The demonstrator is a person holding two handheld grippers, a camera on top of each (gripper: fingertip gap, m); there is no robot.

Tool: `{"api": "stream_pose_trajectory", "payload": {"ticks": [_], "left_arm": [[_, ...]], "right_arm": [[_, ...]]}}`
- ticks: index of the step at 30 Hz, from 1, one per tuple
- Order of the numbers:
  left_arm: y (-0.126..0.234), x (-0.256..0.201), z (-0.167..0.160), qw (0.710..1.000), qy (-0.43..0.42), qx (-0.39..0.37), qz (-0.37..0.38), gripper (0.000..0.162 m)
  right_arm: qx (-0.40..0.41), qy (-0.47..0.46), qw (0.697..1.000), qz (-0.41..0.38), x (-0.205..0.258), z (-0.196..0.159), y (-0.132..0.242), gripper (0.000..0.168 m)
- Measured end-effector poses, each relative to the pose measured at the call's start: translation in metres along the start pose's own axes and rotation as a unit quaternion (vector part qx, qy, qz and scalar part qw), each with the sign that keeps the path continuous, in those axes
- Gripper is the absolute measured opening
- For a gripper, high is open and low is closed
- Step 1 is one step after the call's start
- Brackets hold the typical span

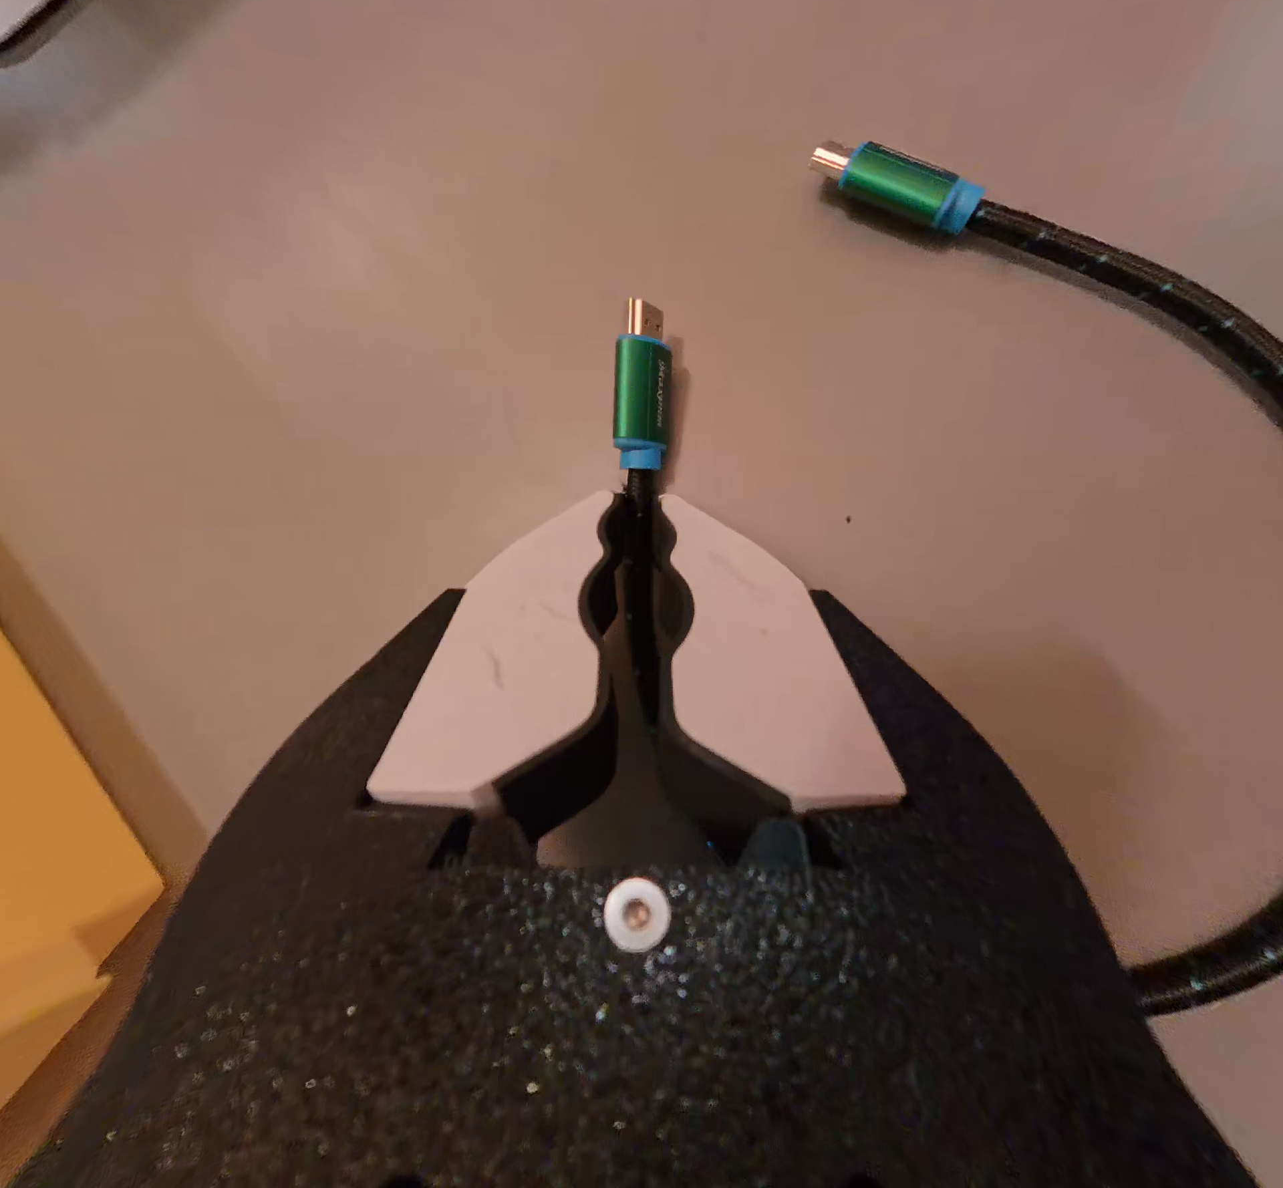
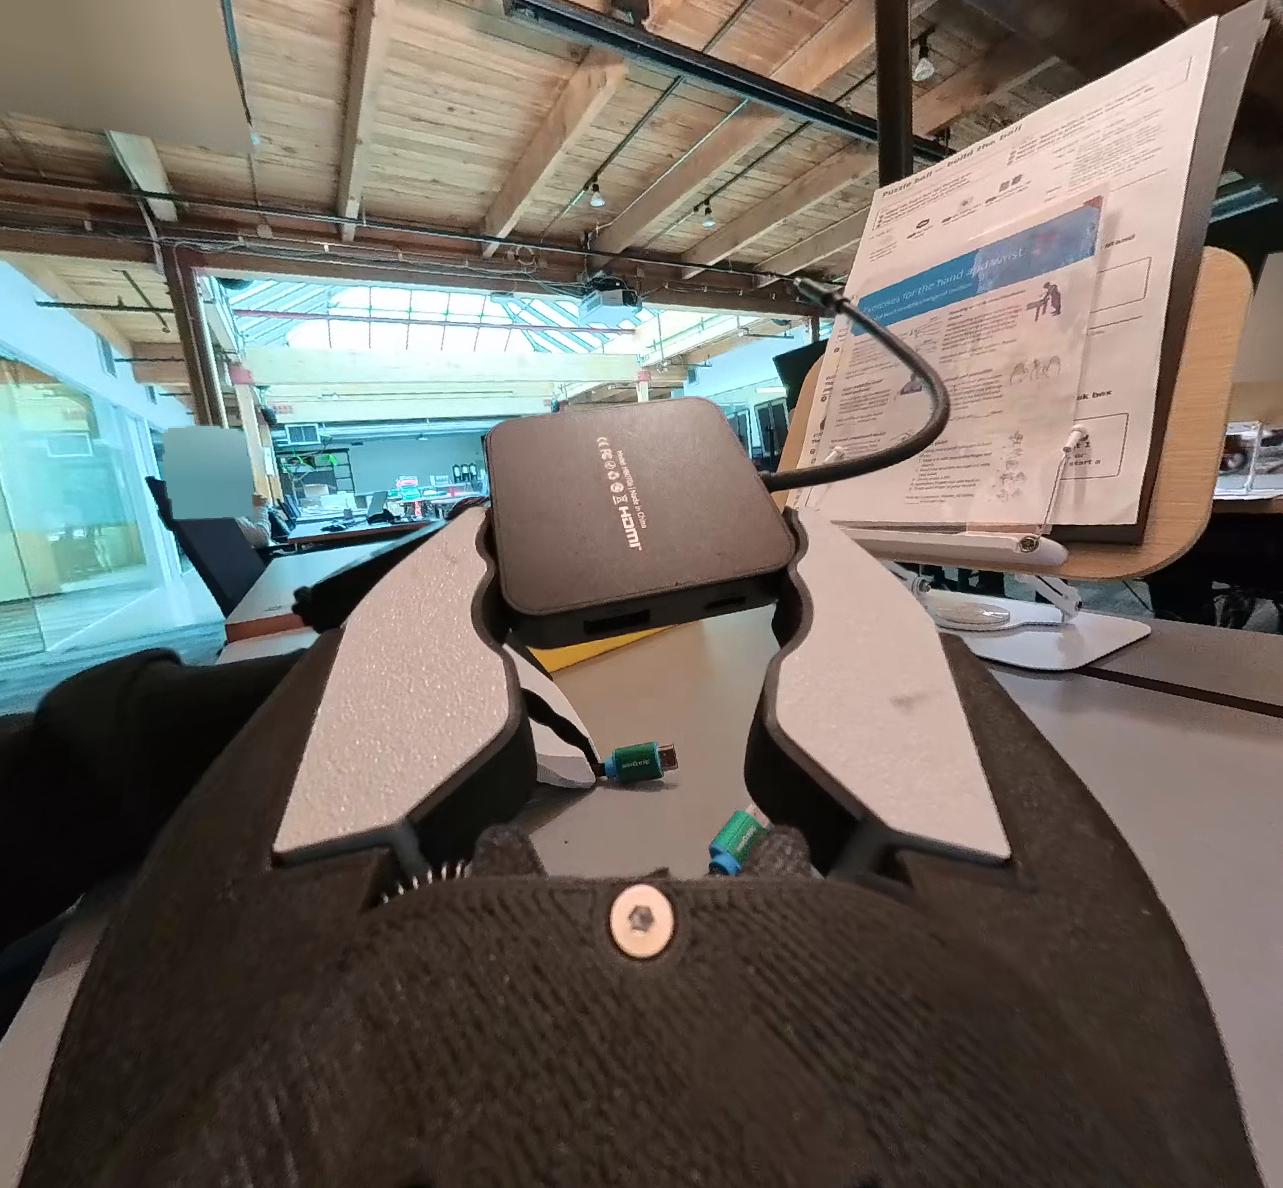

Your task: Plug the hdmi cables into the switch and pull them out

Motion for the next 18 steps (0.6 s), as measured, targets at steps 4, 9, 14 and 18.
{"api": "stream_pose_trajectory", "payload": {"ticks": [4, 9, 14, 18], "left_arm": [[-0.001, 0.003, 0.000, 0.999, -0.015, -0.019, -0.046, 0.006], [0.001, 0.011, -0.004, 0.983, -0.133, -0.070, -0.103, 0.006], [0.017, 0.032, 0.015, 0.995, -0.049, -0.071, -0.056, 0.036], [0.040, -0.030, 0.038, 0.988, 0.028, -0.089, -0.122, 0.034]], "right_arm": [[-0.010, -0.005, 1.000, -0.004, -0.002, 0.002, 0.002, 0.077], [-0.012, -0.007, 1.000, -0.007, -0.003, 0.003, 0.003, 0.077], [0.002, 0.003, 1.000, -0.009, -0.002, 0.000, 0.002, 0.077], [0.003, 0.004, 1.000, -0.011, -0.002, -0.001, 0.001, 0.077]]}}
Point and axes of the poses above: each gripper's, where its closed fingertips meet, y back along the fingers, z out of its top, x = y × z across the jaws, the point moved 3 cm from there along y, back along the fingers, and after that the axes turned 10 degrees about z, right-handed, at the moved point
